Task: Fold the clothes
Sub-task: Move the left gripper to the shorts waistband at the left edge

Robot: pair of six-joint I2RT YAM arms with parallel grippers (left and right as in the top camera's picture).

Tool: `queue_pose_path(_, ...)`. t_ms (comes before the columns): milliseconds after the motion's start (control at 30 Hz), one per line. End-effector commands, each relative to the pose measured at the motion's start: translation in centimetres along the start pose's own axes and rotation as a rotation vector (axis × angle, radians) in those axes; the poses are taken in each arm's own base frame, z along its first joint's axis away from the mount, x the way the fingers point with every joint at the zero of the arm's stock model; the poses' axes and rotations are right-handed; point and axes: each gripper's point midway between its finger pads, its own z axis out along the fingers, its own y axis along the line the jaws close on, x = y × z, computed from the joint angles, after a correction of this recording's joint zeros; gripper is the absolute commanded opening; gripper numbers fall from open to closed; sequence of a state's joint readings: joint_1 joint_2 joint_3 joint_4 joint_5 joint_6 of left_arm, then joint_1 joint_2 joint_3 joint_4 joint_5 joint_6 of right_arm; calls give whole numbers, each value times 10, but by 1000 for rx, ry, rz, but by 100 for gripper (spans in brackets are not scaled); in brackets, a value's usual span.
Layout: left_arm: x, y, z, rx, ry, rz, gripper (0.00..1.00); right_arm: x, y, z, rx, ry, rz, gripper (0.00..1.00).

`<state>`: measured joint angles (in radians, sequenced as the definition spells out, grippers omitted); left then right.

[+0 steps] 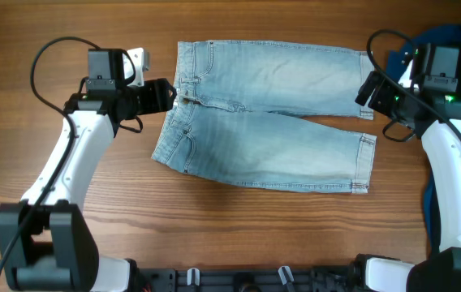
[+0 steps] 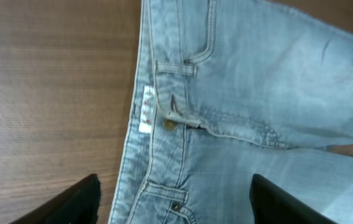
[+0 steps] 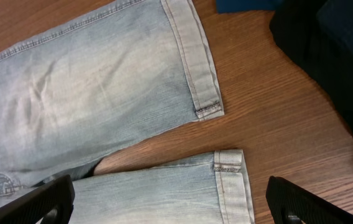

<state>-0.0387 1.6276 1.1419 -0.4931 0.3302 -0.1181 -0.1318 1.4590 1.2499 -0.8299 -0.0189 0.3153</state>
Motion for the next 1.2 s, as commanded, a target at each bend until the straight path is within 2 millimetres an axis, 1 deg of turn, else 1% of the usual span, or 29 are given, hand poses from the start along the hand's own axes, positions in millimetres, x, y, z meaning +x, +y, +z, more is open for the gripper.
queue_pose_path(0, 24, 4, 25, 8, 106, 13, 69, -5, 4, -5, -13, -19, -1, 100)
queue_pose_path(67, 36, 5, 38, 6, 151, 11, 69, -5, 4, -5, -13, -19, -1, 100)
queue_pose_path(100, 44, 5, 48, 7, 184, 29, 66, -5, 4, -5, -13, -19, -1, 100)
queue_pose_path(133, 51, 4, 55, 10, 207, 43, 60, -5, 4, -5, -13, -19, -1, 100)
queue_pose_path(200, 62, 4, 67, 13, 246, 65, 44, -5, 4, -5, -13, -19, -1, 100)
queue_pose_path(233, 67, 5, 71, 8, 263, 66, 33, -5, 4, -5, -13, -19, -1, 100)
queue_pose_path(267, 70, 5, 73, 4, 273, 65, 32, -5, 3, -5, -13, -19, -1, 100)
queue_pose_path(300, 71, 6, 74, 4, 277, 64, 37, -5, 4, -5, -13, -19, -1, 100)
queue_pose_path(333, 71, 6, 75, 4, 276, 65, 38, -5, 4, -5, -13, -19, -1, 100)
queue_pose_path(400, 71, 9, 77, -11, 275, 66, 38, -5, 4, -5, -13, -19, -1, 100)
queue_pose_path(500, 71, 21, 80, -74, 274, 72, 39, -5, 4, -5, -13, -19, -1, 100)
queue_pose_path(533, 70, 22, 81, -75, 269, 74, 41, -5, 4, -5, -13, -19, -1, 100)
queue_pose_path(633, 65, 21, 84, -71, 248, 81, 42, -5, 4, -5, -13, -19, -1, 100)
queue_pose_path(833, 67, 22, 86, -70, 244, 82, 41, -5, 4, -5, -13, -19, -1, 100)
queue_pose_path(1067, 74, 26, 92, -74, 269, 74, 40, -5, 3, -5, -13, -19, -1, 100)
queue_pose_path(1133, 75, 26, 92, -74, 271, 72, 36, -5, 4, -5, -13, -19, -1, 100)
queue_pose_path(1167, 75, 26, 92, -75, 271, 70, 33, -5, 3, -5, -13, -19, -1, 100)
